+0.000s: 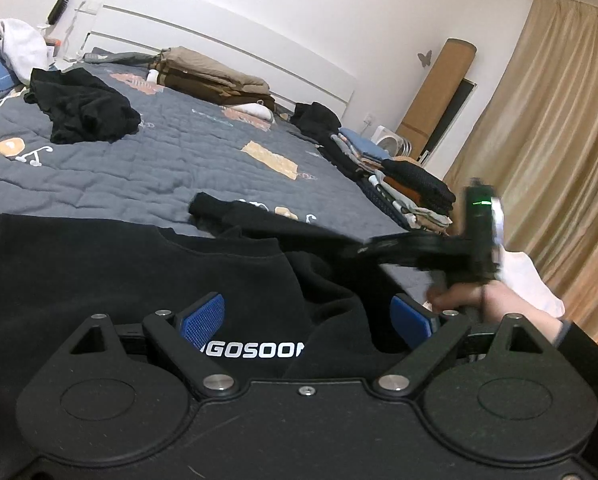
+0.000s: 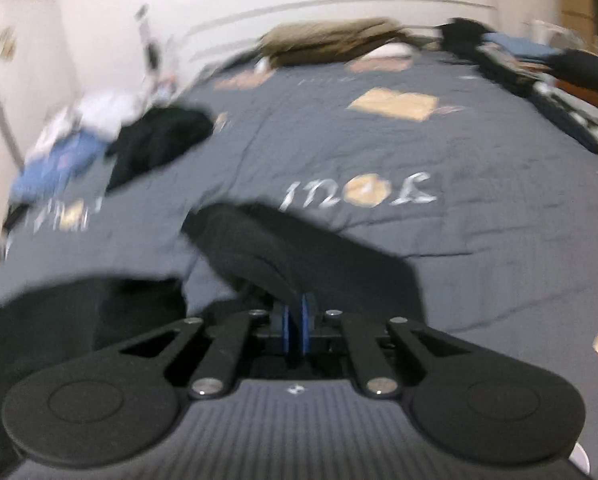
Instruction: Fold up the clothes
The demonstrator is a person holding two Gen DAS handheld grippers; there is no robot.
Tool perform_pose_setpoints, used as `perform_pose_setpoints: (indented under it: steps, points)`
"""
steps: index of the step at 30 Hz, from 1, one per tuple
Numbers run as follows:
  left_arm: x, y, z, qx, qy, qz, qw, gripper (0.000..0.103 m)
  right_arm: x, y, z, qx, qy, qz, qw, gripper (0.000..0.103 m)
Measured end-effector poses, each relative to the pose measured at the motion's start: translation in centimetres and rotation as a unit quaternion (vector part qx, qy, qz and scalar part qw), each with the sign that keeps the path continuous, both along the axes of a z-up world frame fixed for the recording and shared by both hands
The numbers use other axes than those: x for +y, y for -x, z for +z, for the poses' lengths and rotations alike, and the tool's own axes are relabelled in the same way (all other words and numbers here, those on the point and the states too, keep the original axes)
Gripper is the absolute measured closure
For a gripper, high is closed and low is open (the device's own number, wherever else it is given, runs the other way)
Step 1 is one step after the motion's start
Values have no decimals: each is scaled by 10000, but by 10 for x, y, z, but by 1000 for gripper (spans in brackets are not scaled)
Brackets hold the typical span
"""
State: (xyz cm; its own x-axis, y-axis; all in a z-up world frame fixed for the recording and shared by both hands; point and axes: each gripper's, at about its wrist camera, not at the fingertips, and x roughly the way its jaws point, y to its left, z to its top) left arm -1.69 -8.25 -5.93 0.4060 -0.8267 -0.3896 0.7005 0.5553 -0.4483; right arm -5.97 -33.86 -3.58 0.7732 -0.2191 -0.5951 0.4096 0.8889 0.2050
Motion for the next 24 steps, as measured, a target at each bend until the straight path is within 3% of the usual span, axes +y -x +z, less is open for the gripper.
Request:
perform_pose_setpoints:
  steps: [5,11,14,16,19,22,24]
  points:
    - [1,4,4,-24,70,-2,10000,13,-22,65,30,-549,139,-739,9957,97]
    - [-4,14,5,-77,36,-157,9998,13,-62,155,29,-343,164,-1814,9827,98]
    - [-6,20,6,-118,17,-240,9996,13,-79,189,6,18,-135,-2087,9779,97]
    - [-7,24,6,-146,2,-296,9995,13,-83,209,-10,284,-393,-2117,9761,97]
    - [-9,27,7,-166,4,-342,9993,13,-78,219,-21,705,-916,-1737,9780,94]
    - [-12,28,7,-151,3,-376,9992,13,-60,226,-5,556,-650,-1433,9860,91]
    - [-14,29,6,-138,-8,-409,9991,13,-49,221,11,326,-330,-1192,9918,79]
